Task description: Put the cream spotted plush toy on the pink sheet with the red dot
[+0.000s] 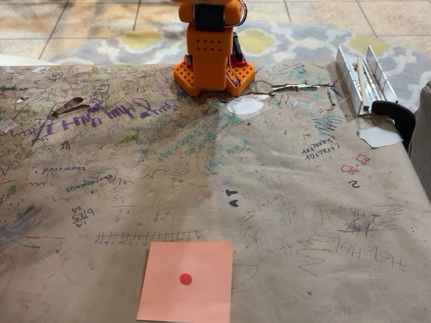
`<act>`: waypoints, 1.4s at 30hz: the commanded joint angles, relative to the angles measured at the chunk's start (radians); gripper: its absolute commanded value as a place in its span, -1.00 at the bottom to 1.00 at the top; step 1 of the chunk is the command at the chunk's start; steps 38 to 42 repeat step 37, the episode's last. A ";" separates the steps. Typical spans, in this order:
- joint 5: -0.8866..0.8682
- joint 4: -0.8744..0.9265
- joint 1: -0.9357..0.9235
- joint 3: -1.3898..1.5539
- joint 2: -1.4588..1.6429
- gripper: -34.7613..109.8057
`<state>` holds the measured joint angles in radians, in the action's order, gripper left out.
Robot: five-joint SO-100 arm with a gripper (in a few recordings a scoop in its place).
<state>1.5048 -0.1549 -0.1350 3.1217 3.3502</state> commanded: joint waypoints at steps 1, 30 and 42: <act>0.021 -0.015 -0.012 -0.015 0.020 0.00; -1.410 0.713 -0.031 -0.015 0.026 -0.52; -1.575 0.969 0.011 -0.014 0.031 -0.52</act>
